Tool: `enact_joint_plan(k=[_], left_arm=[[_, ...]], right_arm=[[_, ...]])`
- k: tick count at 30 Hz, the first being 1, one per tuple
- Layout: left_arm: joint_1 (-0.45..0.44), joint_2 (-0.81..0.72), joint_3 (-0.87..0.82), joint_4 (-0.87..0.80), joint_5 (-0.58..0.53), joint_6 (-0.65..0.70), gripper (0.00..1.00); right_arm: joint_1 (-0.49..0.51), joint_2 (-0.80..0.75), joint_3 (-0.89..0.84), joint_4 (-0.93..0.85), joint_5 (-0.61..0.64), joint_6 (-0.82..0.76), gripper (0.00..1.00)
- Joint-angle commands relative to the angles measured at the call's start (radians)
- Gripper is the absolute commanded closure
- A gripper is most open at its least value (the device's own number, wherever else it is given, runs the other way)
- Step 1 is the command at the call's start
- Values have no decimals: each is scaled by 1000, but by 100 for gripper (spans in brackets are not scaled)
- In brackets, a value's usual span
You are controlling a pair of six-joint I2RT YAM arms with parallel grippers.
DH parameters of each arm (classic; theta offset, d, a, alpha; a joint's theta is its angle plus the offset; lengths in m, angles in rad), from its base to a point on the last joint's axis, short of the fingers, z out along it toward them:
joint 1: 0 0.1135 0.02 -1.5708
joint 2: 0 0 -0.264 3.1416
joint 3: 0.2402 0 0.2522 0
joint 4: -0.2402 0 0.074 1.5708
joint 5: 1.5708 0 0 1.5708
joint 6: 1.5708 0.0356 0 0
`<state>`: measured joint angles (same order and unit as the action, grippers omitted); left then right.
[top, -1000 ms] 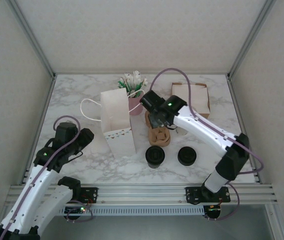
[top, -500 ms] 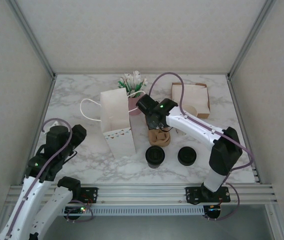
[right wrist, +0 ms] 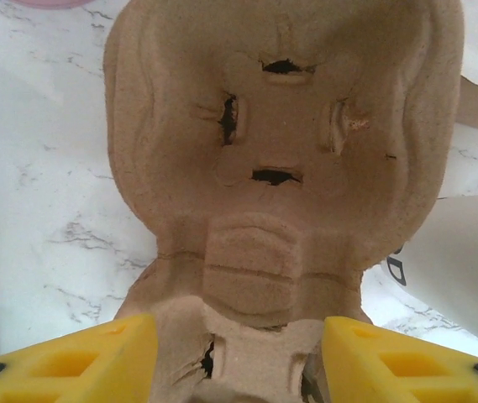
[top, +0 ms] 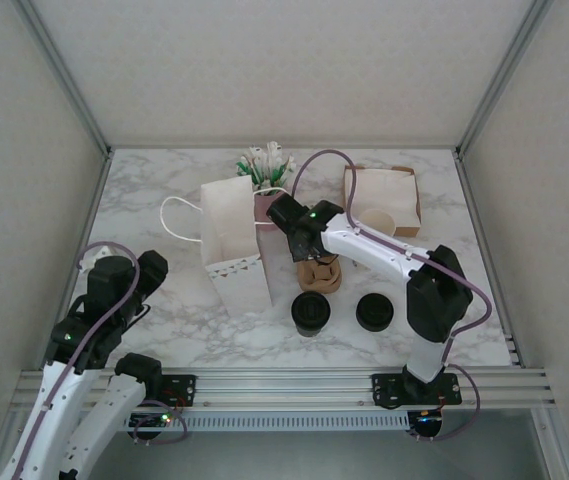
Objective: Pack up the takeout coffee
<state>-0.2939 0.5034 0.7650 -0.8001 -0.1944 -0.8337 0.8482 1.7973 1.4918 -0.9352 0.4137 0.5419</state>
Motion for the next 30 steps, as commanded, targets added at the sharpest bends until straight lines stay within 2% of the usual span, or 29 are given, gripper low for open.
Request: enact_joint_plan(k=[1, 6, 30], left_arm=[[-9, -11, 16, -27, -22, -10, 34], [-9, -13, 14, -26, -20, -14, 34], [-10, -16, 3, -20, -8, -19, 35]], right_arm=[[-8, 20, -15, 14, 30, -5, 45], [-8, 27, -18, 21, 50, -19, 43], [-5, 83, 13, 3, 108, -46, 47]])
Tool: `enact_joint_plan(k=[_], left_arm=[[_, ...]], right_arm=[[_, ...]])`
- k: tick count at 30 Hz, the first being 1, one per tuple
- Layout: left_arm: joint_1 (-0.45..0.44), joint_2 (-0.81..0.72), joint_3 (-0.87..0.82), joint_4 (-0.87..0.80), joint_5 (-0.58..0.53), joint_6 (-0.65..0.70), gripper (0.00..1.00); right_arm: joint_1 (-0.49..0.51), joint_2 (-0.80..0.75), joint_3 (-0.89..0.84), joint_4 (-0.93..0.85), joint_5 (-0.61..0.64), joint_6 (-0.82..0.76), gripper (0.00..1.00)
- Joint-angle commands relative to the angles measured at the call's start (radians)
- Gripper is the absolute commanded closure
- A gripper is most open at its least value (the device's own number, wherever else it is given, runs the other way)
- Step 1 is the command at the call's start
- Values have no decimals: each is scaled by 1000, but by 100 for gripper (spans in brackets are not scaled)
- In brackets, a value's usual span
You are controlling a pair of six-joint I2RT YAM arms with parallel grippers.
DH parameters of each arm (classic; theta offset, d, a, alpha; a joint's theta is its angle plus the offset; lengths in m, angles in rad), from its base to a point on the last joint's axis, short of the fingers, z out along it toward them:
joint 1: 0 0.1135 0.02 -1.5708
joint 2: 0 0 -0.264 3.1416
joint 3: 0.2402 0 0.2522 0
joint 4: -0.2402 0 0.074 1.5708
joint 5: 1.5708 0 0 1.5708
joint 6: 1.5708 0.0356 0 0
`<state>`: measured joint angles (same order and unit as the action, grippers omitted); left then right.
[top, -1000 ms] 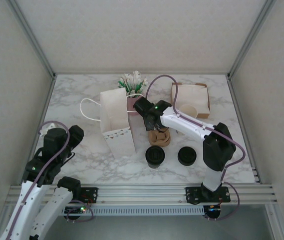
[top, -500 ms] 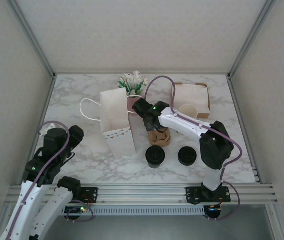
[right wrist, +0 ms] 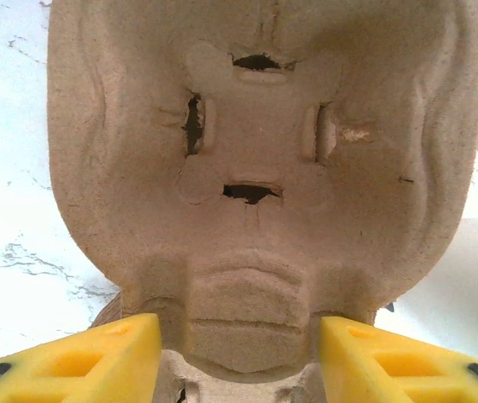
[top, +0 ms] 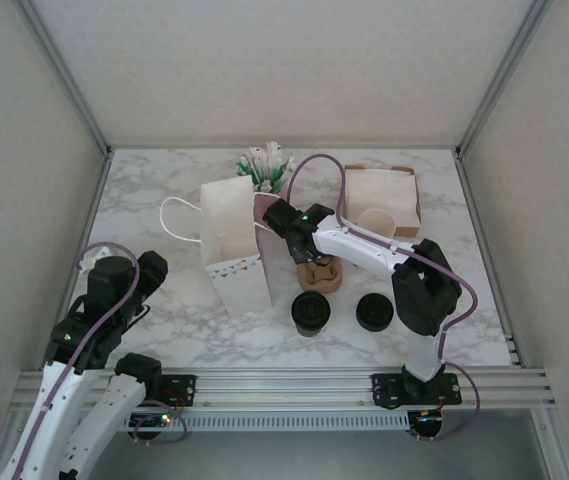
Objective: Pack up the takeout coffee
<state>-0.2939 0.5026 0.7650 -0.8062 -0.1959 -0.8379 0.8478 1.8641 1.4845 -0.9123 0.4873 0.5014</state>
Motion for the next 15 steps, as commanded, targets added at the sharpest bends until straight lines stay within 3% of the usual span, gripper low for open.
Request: enact_joint_plan(k=[1, 15], left_arm=[[-9, -15, 2, -14, -5, -15, 35], [-9, -15, 3, -9, 1, -15, 35]], right_arm=[[-4, 14, 20, -16, 33, -4, 47], [-4, 12, 37, -8, 51, -14, 51]])
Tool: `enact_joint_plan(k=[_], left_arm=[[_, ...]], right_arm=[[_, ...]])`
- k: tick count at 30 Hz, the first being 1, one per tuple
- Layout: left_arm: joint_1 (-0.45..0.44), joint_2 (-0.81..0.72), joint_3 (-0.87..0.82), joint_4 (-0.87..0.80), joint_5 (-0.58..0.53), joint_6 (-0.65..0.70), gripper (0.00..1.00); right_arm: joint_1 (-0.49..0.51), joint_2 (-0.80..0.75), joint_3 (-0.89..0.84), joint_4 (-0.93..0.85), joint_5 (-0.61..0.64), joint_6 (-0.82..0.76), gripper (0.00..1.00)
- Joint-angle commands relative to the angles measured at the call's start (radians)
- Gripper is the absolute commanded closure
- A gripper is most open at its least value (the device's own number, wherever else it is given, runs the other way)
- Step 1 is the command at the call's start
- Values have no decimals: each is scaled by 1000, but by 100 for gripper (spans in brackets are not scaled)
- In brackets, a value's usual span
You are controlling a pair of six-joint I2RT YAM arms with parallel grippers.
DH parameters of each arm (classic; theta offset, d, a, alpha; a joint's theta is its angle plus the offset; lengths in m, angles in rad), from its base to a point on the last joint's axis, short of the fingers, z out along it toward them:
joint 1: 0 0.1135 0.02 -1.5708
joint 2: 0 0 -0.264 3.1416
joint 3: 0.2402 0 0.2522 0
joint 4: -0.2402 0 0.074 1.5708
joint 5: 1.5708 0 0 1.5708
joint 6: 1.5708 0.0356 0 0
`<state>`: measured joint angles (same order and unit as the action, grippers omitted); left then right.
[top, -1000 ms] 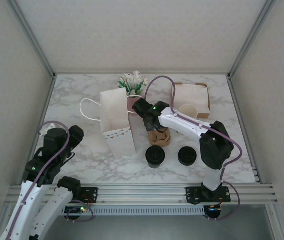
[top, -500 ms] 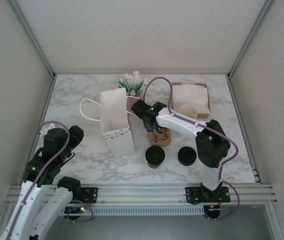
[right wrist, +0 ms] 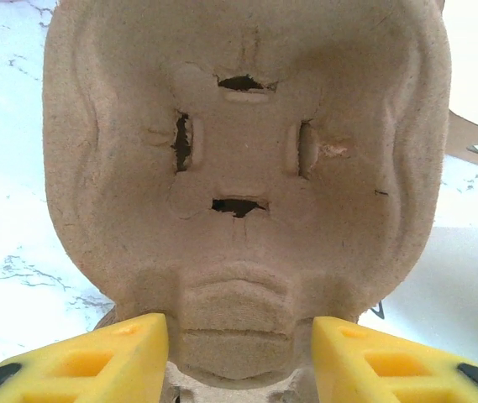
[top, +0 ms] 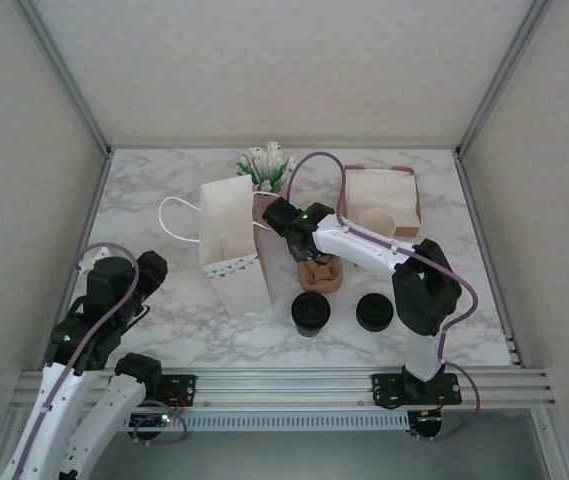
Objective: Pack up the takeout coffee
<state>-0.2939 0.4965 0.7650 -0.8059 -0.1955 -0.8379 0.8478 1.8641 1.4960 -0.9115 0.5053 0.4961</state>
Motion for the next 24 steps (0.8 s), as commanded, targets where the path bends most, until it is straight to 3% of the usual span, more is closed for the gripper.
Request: enact_joint_plan(k=[1, 24], left_arm=[[-9, -7, 3, -10, 1, -15, 35], [-10, -6, 1, -3, 9, -18, 35]], right_arm=[[-4, 16, 24, -7, 34, -8, 51], [-6, -15, 23, 6, 22, -14, 58]])
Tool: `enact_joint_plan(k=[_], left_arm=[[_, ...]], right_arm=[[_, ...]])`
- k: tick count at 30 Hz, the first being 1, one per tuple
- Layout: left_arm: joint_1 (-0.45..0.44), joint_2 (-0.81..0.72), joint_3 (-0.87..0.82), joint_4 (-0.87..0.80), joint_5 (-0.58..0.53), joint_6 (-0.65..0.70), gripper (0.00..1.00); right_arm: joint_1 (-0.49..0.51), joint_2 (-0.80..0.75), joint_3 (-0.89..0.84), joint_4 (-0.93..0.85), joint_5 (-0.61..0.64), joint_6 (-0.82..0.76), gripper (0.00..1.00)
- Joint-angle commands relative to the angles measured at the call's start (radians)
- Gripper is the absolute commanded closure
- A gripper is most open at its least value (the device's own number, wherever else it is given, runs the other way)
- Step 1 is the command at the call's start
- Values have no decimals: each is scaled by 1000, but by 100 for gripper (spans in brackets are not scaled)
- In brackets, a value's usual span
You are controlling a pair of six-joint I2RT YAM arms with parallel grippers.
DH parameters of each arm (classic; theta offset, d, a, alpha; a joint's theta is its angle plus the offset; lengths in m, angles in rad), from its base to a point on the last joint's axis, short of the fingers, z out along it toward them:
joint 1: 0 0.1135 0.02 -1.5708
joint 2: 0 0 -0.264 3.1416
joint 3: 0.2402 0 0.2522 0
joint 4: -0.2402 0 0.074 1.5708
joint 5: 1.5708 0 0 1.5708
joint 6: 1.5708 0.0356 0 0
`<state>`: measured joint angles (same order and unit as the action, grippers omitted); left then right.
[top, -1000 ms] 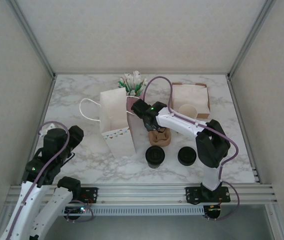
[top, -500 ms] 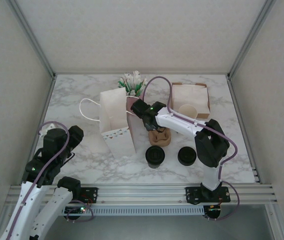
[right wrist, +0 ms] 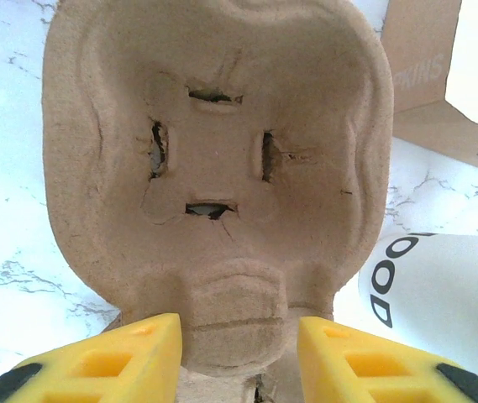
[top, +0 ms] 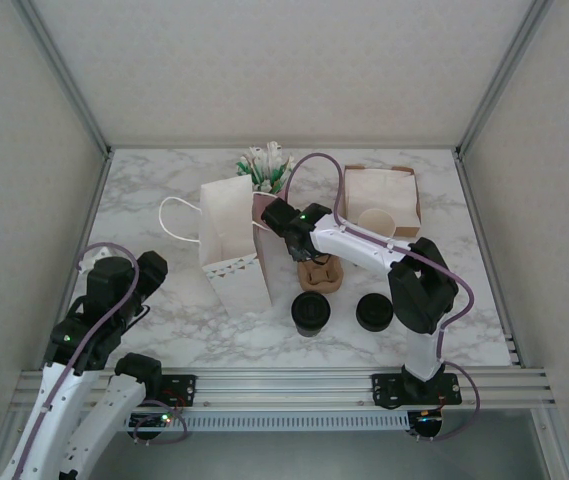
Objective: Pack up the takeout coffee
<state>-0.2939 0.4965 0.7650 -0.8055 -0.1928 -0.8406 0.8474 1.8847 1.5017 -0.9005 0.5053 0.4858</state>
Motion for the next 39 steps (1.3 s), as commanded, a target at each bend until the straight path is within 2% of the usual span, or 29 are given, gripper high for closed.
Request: enact_joint_plan(k=[1, 6, 10, 16, 23, 27, 31, 34, 39], left_arm=[[-9, -6, 2, -3, 6, -15, 35], [-9, -8, 1, -7, 6, -12, 35], [-10, -5, 10, -10, 1, -11, 35], [-10, 1, 38, -18, -22, -1, 34], [-9, 21, 83, -26, -36, 13, 32], [-10, 53, 126, -30, -31, 19, 27], [-10, 87, 168, -27, -19, 23, 25], [-10, 98, 189, -27, -17, 19, 21], [-9, 82, 214, -21, -42, 5, 21]], right_arm=[[-5, -37, 12, -4, 19, -3, 57], [-16, -67, -26, 24, -32, 19, 53], [-27, -155, -63, 70, -85, 1, 42], [-28, -284, -83, 109, -171, -4, 31], [-28, -390, -81, 105, -180, -4, 25], [-56, -449, -123, 148, -197, 4, 27], [-165, -451, -175, 178, -311, 33, 38], [-205, -432, -201, 217, -392, 18, 41], [-216, -355, -185, 220, -420, -20, 51]])
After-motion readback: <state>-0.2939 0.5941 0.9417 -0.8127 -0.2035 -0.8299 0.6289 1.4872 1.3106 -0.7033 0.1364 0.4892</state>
